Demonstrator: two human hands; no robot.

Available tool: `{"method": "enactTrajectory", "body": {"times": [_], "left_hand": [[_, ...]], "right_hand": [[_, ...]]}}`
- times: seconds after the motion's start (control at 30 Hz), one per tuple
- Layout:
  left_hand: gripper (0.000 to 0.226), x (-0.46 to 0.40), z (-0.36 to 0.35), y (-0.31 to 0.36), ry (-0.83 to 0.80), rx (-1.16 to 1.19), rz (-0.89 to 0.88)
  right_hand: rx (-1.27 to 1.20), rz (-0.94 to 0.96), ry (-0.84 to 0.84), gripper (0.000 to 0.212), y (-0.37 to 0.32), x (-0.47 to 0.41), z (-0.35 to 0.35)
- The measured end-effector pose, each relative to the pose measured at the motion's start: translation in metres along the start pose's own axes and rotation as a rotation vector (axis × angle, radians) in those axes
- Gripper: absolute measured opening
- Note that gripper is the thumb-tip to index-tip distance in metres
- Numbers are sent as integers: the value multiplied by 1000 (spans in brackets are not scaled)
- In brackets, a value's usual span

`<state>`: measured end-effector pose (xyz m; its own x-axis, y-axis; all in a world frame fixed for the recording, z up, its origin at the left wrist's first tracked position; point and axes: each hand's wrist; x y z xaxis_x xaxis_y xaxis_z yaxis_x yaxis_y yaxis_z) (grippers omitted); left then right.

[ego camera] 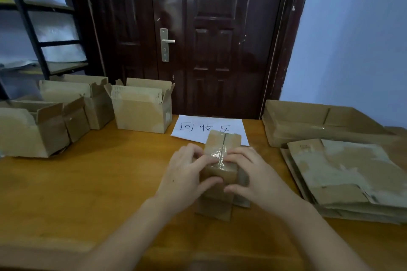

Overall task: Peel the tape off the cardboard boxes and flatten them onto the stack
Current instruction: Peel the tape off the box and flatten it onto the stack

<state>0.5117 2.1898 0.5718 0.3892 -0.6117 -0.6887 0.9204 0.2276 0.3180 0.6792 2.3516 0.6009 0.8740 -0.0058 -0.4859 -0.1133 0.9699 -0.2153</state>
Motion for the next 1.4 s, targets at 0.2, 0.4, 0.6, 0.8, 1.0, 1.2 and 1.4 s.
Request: {"method": "enactTrajectory", "body": {"times": [0.2,0.4,0.6,0.8,1.0,1.2,1.4], "left_hand": [[84,-2,-12,6,-195,-20,-64],[85,5,-26,6,-120,28,-53],[74,5,-24,5,-79,31,-74],[65,6,-22,7,-76,32,-53],[60,4,-18,7,-101,33,-46],[70,7,-15,2,-177,51,-36],[92,11,-25,6,-146,36,-5]], "right_hand": [[-169,-37,-38,78,17,9,-1],[-96,-28,-31,98,15,14,-16],[-55,-11,33,90,16,16,-22],[-39,-22,68,80,15,17,-26],[-26,-1,96,71,14,17,-24],[-31,1,107,71,13,15,-22],[-45,-22,109,72,9,14,-20]]}}
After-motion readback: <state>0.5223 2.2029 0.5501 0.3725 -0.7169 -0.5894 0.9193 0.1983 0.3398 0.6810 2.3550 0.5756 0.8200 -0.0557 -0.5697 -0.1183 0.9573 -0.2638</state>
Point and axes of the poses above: each hand's wrist, its own x-axis away from the middle knuckle, its own z-axis out of the back of the hand, y = z × x, and after that the axes turned 11 degrees about z, right-handed
